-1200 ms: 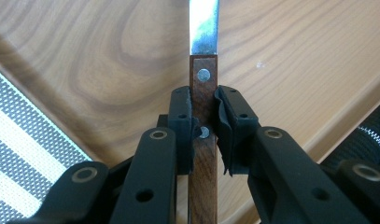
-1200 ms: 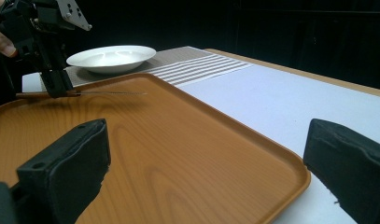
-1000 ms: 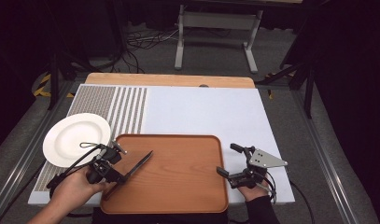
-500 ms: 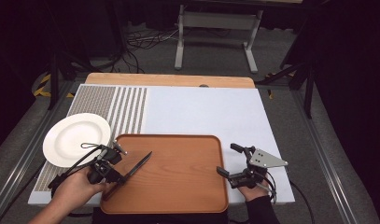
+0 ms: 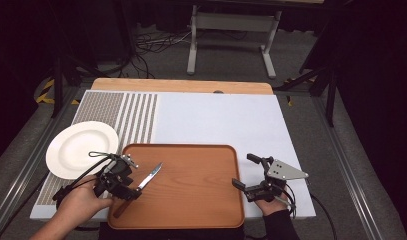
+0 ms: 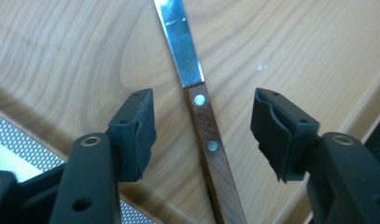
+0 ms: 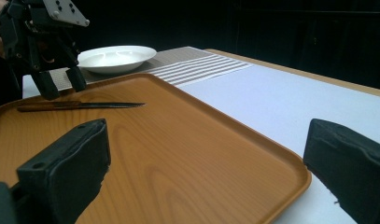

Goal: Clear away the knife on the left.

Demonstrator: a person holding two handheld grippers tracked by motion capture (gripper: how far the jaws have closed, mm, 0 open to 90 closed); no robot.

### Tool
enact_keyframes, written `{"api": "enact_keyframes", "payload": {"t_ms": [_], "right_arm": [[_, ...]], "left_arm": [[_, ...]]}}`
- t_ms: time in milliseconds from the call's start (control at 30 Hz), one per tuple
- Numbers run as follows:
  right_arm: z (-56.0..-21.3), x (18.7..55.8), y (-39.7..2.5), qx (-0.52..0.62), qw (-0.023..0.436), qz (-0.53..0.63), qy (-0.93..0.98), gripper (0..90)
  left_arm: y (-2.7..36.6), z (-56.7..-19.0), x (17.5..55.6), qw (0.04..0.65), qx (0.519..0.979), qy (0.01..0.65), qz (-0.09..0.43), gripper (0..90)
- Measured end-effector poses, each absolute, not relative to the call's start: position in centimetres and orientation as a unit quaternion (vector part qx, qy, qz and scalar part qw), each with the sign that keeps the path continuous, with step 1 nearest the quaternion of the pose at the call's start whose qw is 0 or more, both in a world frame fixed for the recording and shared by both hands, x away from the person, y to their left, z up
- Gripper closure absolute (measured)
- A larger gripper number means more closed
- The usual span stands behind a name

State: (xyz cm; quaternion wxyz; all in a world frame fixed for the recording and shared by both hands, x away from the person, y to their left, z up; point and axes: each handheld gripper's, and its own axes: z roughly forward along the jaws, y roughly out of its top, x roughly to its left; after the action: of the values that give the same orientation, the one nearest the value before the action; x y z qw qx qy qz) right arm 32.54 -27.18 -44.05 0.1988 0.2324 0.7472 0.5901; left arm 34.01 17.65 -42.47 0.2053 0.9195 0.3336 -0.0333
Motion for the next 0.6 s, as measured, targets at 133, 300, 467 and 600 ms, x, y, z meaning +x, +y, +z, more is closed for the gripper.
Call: {"api": "enact_keyframes", "payload": {"t_ms": [133, 300, 467, 600], "right_arm": [[-44.1, 32.5, -27.2, 0.233, 0.199, 0.590, 0.747, 1.3], [-44.1, 32.5, -27.2, 0.232, 0.199, 0.589, 0.748, 1.3], [-44.1, 32.6, -27.2, 0.231, 0.200, 0.588, 0.749, 1.3], [-44.1, 32.6, -27.2, 0.232, 0.200, 0.589, 0.748, 1.3]], "left_arm": [[17.5, -41.8, 33.7, 0.221, 0.925, 0.308, -0.022, 33.6], [17.2, -41.1, 33.3, 0.235, 0.939, 0.252, -0.001, 38.1], [17.2, -40.4, 32.9, 0.245, 0.944, 0.219, -0.008, 76.2], [16.8, -39.8, 32.5, 0.249, 0.953, 0.175, 0.005, 90.0]]}}
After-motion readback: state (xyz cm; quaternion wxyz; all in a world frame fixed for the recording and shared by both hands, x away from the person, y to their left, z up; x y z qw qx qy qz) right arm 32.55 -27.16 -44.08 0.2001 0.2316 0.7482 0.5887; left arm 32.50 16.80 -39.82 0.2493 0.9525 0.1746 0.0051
